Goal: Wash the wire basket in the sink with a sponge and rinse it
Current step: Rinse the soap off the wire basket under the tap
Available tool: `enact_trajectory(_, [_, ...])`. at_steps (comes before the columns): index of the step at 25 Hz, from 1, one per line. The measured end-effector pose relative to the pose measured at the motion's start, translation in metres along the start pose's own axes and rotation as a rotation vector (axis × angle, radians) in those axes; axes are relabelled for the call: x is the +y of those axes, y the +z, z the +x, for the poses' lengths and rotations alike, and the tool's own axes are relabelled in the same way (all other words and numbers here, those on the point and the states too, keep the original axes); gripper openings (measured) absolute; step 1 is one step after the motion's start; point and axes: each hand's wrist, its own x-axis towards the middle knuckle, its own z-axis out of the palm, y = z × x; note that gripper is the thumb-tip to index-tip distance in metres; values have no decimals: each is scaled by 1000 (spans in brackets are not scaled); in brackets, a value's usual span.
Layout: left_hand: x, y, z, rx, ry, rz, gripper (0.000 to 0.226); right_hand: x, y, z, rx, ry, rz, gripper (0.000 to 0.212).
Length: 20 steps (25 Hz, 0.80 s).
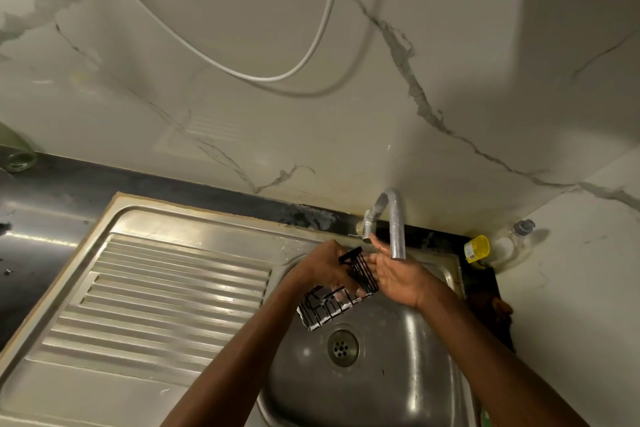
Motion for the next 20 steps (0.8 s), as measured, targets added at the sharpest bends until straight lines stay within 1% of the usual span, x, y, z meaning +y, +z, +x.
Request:
enact_trajectory(2, [-3,1,-1,-37,8,14,23,7,-9,-8,-15,9,10,73])
enact_trajectory(3, [-3,1,-1,-57,15,24,23,11,-15,-9,-17,24,13,74])
enact_trajectory(5, [0,3,-5,-67,34,20,32,17,-23,-4,-20,61,-7,82])
enact_trajectory(7, [1,6,-8,-83,73,6,32,17,-17,-2,-27,77,-44,88])
enact_trajectory(8, [2,7,-8,-94,84,2,31,18,-15,3,-23,87,-27,86])
enact_trajectory(10, [8,3,-11,-125,82,11,32,25,-11,14,28,70,14,71])
enact_trajectory(12, [14,-4,-14,-157,93,38,30,28,-6,23,108,53,10,58])
enact_trajectory(13, [17,-8,-15,-171,90,40,25,27,-3,24,145,44,-34,56])
enact_trajectory(14, [19,-12,-16,-176,84,34,21,27,-1,25,182,10,-100,52])
enact_trajectory(15, [21,-15,-16,-171,52,24,30,23,4,16,221,-64,-171,43])
enact_trajectory(16, [26,-16,-16,-149,13,25,48,21,6,10,291,-179,-246,33])
enact_trajectory(17, [30,-16,-16,-129,-31,25,63,20,6,0,303,-295,-269,29])
enact_trajectory(18, [35,-15,-17,-125,-65,6,70,19,7,-8,313,-388,-247,28])
enact_trajectory(19, [39,-13,-15,-138,-91,-36,70,19,4,-19,265,-457,-227,26])
enact_trajectory(20, [42,-10,-13,-146,-108,-85,63,17,3,-29,225,-512,-228,26])
